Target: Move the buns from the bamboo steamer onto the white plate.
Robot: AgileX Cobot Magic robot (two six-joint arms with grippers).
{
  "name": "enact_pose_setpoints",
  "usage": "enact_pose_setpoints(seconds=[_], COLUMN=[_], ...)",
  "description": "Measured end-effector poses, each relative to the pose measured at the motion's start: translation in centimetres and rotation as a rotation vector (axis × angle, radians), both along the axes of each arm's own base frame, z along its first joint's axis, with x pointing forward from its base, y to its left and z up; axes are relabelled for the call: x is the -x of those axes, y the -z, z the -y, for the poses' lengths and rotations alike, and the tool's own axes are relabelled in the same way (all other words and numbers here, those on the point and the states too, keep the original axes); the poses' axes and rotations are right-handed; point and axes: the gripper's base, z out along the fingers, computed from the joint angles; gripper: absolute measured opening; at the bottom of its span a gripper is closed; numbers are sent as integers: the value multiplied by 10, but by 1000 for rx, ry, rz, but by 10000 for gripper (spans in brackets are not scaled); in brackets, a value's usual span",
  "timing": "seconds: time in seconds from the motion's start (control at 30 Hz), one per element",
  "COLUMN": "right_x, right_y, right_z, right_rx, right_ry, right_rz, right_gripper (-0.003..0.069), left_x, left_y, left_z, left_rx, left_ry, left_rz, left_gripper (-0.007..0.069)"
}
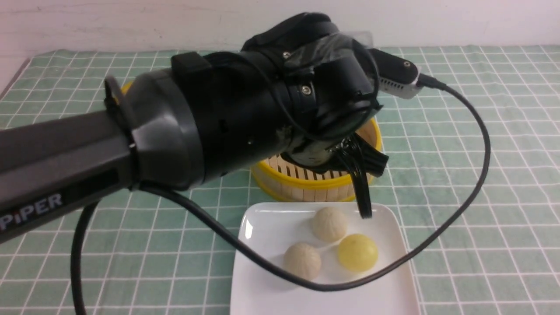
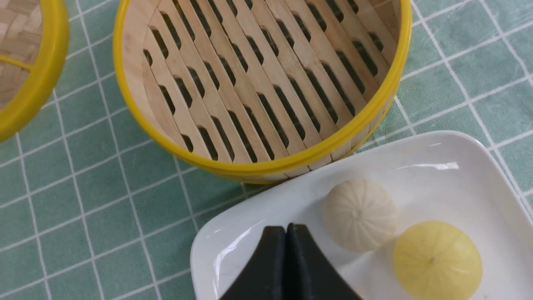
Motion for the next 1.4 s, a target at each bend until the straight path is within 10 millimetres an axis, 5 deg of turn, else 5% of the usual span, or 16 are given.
enact_pose_setpoints(seconds=[0.27,0.87,1.13,1.4], right_x=[-21,-22,-22,-28], right_y=[35,35,37,87], right_z=[-18,-19,-19,-12], right_rx=[27,25,25,52], right_ry=[-76,-75,-72,160], right_rz=[24,44,43,-13], right_gripper=[-8,2,6,13], left_x=[2,6,11,12], left_y=[2,5,-11,-13], left_z=[1,-5,-13,-15], left_rx=[0,-63,-17,-25], left_ry=[18,-4,-25,-14], left_rz=[-28,-79,-68,-60], left_gripper=[5,9,9,9])
